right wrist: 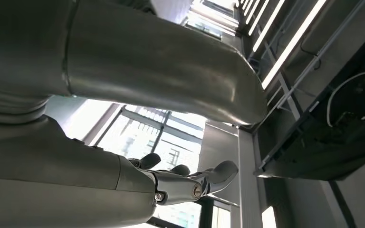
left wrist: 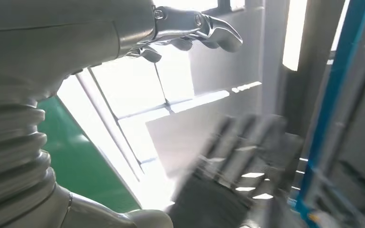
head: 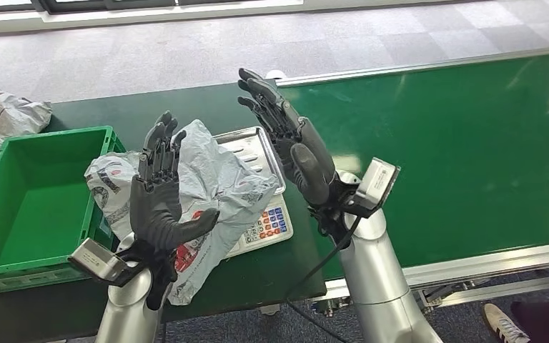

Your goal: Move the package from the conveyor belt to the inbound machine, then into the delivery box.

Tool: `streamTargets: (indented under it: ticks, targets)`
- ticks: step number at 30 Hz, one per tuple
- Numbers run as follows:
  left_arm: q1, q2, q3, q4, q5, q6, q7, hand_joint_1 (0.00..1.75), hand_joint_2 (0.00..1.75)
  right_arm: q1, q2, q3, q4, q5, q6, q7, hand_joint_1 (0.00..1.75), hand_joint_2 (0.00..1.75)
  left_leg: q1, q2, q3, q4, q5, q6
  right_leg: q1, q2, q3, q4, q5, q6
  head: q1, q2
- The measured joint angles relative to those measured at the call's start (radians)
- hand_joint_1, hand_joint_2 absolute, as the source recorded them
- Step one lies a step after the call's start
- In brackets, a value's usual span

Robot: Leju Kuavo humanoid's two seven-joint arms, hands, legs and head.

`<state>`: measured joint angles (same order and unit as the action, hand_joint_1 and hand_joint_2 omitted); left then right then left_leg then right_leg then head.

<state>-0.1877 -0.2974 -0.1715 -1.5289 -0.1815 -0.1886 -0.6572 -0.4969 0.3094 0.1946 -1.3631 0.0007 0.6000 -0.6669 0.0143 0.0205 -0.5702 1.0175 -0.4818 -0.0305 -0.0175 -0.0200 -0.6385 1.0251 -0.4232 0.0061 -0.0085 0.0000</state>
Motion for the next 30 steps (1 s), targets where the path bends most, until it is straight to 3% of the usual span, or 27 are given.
streamTargets:
  ticks: [8,11,13,15,21,30]
  targets:
    - [0.003,0.001,0.019,0.013,-0.06,0.046,0.023,0.0,1.75,0.052,-0.004,0.0,-0.112,0.008,-0.013,-0.005,0.0,0.0,0.0,0.0,0.0,0.0,0.0,0.0,0.0,0.0,0.0,0.0,0.0,0.0,0.0,0.0]
    - [-0.013,0.01,0.02,0.042,-0.306,0.212,0.17,0.0,1.75,0.081,-0.004,-0.003,-0.167,-0.006,-0.02,-0.023,0.0,0.0,0.0,-0.001,0.0,0.0,0.0,0.0,0.0,-0.001,0.0,0.0,0.0,0.0,0.0,0.0]
    - [-0.047,0.027,0.02,0.101,-0.62,0.355,0.323,0.0,1.75,0.115,-0.004,-0.006,-0.241,-0.007,-0.027,-0.031,0.0,0.87,0.0,-0.002,0.0,0.0,0.0,0.0,0.0,-0.002,0.0,0.0,0.0,0.0,0.0,0.0]
    - [-0.092,0.044,0.02,0.179,-0.878,0.423,0.431,0.0,1.75,0.149,-0.004,-0.006,-0.323,0.015,-0.045,-0.033,0.0,1.75,0.0,-0.002,0.0,0.0,0.0,0.0,0.0,-0.002,0.0,0.0,0.0,0.0,0.0,0.0]
    - [-0.241,0.084,0.015,0.457,-1.165,0.423,0.588,0.0,1.75,0.203,-0.023,0.061,-0.51,0.118,-0.21,-0.033,0.0,1.75,0.0,0.001,0.0,0.0,0.0,0.0,0.0,0.0,0.0,0.0,0.0,0.0,0.0,0.0]
    - [-0.358,0.115,-0.024,0.731,-1.259,0.353,0.624,0.0,1.75,0.212,-0.065,0.132,-0.562,0.107,-0.274,-0.031,0.0,1.75,0.0,0.0,0.0,0.0,0.0,0.0,0.0,0.0,0.001,0.0,0.0,0.0,0.0,0.0]
